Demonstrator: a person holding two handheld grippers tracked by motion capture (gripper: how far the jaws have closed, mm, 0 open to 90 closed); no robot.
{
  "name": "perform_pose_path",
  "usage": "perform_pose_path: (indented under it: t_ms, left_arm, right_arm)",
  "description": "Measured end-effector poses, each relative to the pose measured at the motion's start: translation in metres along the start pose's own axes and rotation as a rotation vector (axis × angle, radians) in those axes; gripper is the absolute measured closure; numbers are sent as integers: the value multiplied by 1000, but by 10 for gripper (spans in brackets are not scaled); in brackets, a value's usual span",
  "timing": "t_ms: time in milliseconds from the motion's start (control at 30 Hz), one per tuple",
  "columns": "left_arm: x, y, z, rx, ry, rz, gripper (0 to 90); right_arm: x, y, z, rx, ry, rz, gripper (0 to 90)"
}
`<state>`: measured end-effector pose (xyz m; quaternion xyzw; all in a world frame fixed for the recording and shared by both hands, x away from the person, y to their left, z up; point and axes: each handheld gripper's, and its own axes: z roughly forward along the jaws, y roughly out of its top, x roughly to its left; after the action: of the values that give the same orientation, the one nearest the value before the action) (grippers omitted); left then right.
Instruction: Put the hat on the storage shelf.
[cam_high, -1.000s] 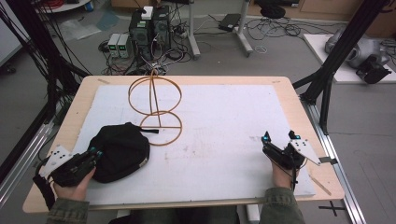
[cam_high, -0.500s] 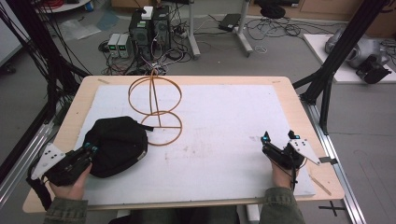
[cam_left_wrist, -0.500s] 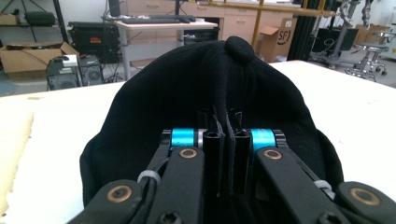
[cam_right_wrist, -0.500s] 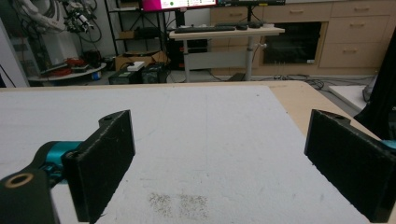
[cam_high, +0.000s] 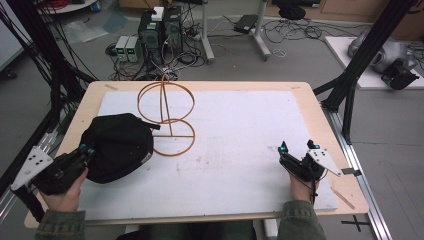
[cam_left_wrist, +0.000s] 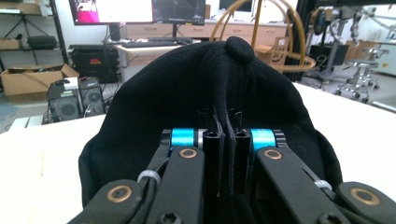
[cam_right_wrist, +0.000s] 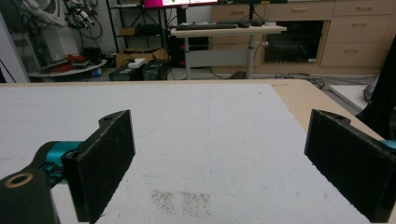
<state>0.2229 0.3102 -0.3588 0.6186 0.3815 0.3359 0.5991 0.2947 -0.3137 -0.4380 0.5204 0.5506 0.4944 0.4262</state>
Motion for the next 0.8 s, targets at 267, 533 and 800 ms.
perform_pose_path:
  t_ms: [267,533,800]
  left_arm:
    - [2,19,4,-39,-1,11,874]
    - [-3,49,5,-83,5,76,874]
    - [-7,63,10,-184,13,62,874]
  right_arm:
    - [3,-1,3,14,14,-10,76]
    - [4,-1,3,10,17,-10,76]
    - [3,-1,4,5,18,-18,76]
